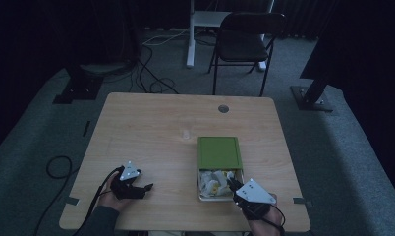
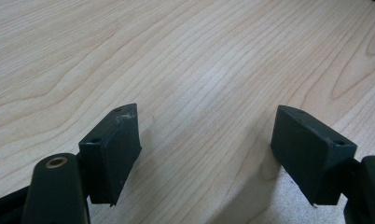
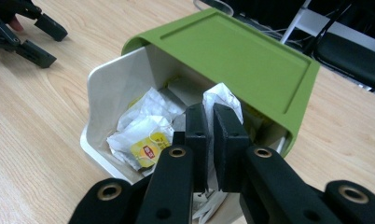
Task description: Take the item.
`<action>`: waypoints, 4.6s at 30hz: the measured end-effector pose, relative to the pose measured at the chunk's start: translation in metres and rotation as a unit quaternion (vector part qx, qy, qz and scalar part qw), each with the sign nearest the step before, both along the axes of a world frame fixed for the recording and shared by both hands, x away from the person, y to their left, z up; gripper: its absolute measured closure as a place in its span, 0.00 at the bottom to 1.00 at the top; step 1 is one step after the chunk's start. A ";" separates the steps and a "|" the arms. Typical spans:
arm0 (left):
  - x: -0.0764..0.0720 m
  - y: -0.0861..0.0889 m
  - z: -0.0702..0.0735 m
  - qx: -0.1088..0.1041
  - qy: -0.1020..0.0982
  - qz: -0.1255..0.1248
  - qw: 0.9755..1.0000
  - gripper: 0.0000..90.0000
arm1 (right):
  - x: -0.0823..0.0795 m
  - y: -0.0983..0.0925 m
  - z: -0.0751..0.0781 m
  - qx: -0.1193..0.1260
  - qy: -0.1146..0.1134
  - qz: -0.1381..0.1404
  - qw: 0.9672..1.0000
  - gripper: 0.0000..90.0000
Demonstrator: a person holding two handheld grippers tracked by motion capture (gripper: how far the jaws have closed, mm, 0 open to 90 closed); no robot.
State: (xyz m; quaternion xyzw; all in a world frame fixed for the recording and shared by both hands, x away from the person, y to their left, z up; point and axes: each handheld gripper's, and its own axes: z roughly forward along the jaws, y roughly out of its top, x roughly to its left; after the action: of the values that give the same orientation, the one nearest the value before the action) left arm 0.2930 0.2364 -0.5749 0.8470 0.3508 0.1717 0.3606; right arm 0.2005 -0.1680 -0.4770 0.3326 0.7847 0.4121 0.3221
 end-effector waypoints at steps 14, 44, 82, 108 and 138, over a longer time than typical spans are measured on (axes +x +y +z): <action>0.000 0.000 0.000 0.000 0.000 0.000 1.000 0.28 | 0.001 -0.023 0.022 0.049 -0.014 0.012 0.999 0.95; 0.000 0.000 0.000 0.000 0.000 0.000 1.000 0.28 | 0.045 -0.029 0.046 0.079 -0.050 0.049 0.994 0.95; 0.000 0.000 0.000 0.000 0.001 0.000 1.000 0.28 | 0.123 -0.014 0.057 0.095 -0.041 0.111 0.988 0.95; 0.000 0.000 0.000 0.001 0.000 0.000 1.000 0.28 | 0.168 -0.004 0.070 0.114 -0.026 0.143 0.983 0.95; 0.000 0.000 0.000 0.000 0.001 0.001 1.000 0.28 | 0.225 0.009 0.086 0.130 -0.004 0.149 0.980 0.95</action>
State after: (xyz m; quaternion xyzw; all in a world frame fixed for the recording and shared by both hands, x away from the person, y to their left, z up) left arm 0.2928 0.2363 -0.5747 0.8470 0.3518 0.1710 0.3600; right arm 0.4257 -0.1592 -0.3907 0.2492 0.7642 0.5550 0.2141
